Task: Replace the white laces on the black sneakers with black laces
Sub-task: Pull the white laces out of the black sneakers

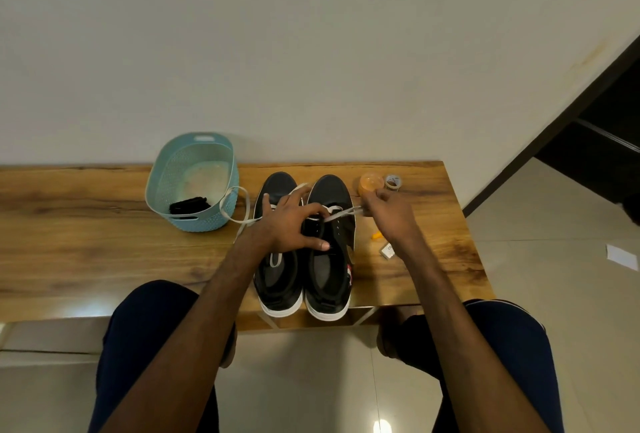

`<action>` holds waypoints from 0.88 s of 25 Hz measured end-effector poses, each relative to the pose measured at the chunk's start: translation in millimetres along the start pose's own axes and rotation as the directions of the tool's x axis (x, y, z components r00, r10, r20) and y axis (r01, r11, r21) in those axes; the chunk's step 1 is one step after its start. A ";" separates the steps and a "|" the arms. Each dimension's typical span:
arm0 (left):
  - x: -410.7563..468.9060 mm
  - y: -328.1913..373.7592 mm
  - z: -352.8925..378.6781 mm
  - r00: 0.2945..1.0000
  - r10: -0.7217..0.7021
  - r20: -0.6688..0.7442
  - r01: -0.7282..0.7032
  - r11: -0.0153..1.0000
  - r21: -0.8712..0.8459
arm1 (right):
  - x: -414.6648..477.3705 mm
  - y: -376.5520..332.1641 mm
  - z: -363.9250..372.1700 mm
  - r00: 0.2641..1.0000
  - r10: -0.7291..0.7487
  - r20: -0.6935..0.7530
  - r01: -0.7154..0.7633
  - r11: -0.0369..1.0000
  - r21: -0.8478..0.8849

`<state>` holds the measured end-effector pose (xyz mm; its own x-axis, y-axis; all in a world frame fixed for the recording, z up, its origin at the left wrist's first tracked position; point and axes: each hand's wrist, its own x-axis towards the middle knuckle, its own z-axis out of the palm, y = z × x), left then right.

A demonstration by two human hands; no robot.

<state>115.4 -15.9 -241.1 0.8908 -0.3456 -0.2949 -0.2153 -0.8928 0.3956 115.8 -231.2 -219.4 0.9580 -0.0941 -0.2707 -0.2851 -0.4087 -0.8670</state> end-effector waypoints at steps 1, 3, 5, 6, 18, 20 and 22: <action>-0.1 -1.3 -0.4 1.000 -0.005 0.001 0.005 1.000 -0.005 | 0.9 4.3 -2.4 0.997 -0.073 -0.022 0.064 0.957 -0.283; 0.4 -3.5 -1.4 1.000 -0.009 0.001 0.009 1.000 0.002 | -4.5 6.9 4.7 0.979 -0.202 0.011 0.171 0.800 -0.575; 1.0 -4.2 -1.6 1.000 -0.006 -0.007 0.006 1.000 0.007 | -7.9 4.5 19.9 0.962 -0.228 0.152 0.273 0.828 -0.490; 1.2 -4.1 -1.3 1.000 -0.003 -0.010 0.003 1.000 0.011 | -9.8 3.3 27.3 0.948 -0.234 0.215 0.308 0.841 -0.445; -0.3 -2.0 -0.9 1.000 -0.024 -0.003 0.024 1.000 0.015 | -9.4 -15.4 -7.5 0.979 -0.133 0.153 0.112 0.984 0.139; -0.7 -1.7 -1.6 1.000 -0.025 0.002 0.025 0.999 0.028 | -9.1 -9.3 3.5 0.972 -0.194 0.130 0.220 0.947 -0.235; -0.9 -1.1 -2.1 1.000 -0.023 0.002 0.023 0.999 0.031 | -11.0 -3.9 19.7 0.959 -0.203 0.195 0.259 0.909 -0.326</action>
<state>115.6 -14.0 -239.3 0.8950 -0.3250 -0.3055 -0.2069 -0.9092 0.3613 105.7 -210.7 -221.3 0.9714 0.1701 -0.1656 -0.0020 -0.6916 -0.7222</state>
